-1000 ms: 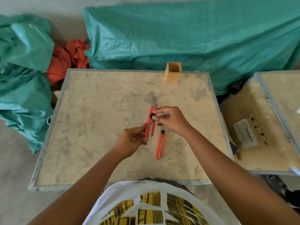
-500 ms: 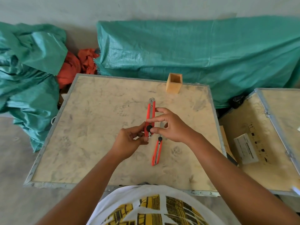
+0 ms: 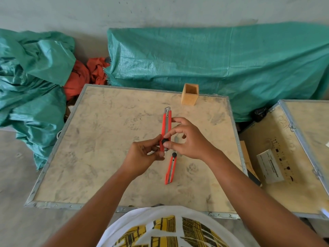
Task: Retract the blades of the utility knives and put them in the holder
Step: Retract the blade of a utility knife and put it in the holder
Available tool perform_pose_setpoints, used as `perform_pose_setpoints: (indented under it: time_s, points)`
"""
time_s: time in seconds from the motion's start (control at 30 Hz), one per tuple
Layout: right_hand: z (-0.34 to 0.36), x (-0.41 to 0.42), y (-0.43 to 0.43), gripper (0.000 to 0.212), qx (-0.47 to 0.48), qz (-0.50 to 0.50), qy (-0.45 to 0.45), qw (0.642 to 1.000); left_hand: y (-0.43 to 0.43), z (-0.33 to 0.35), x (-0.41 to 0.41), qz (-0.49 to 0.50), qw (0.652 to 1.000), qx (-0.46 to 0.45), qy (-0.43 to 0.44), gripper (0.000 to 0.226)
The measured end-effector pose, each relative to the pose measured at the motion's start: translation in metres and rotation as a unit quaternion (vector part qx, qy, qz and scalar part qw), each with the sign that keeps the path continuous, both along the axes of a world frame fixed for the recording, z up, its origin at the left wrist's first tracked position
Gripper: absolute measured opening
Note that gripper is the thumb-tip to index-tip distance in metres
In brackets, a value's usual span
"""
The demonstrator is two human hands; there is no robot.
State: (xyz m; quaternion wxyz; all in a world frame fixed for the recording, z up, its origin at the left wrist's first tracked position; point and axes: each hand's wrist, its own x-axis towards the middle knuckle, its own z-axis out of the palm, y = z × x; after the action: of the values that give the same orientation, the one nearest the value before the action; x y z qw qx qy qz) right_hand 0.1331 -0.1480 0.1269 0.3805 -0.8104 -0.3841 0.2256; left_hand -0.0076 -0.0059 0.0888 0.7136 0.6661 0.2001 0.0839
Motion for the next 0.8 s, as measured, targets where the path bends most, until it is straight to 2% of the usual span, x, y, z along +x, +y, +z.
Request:
perform_pose_setpoints:
  time_s: [0.23, 0.37, 0.47, 0.63, 0.8]
  points:
    - [-0.001, 0.007, -0.003, 0.031, 0.017, -0.008, -0.006, 1.000, 0.004, 0.005, 0.016, -0.021, 1.000, 0.020, 0.002, 0.054]
    - [-0.007, 0.014, -0.006, 0.021, 0.035, -0.047, -0.026, 0.998, 0.001, 0.008, 0.028, -0.032, 0.999, 0.015, 0.003, 0.058]
    - [-0.012, 0.020, -0.009, 0.022, 0.042, -0.077, -0.030, 0.996, 0.001, 0.009, 0.039, -0.050, 0.998, 0.030, 0.004, 0.060]
    - [-0.019, 0.043, -0.012, 0.025, 0.124, -0.137, 0.035, 0.982, 0.002, 0.004, 0.066, -0.076, 0.995, 0.067, 0.019, 0.063]
    - [-0.025, 0.095, -0.003, 0.024, 0.120, -0.219, 0.064, 0.966, 0.007, 0.003, 0.117, -0.080, 0.988, 0.122, 0.042, 0.071]
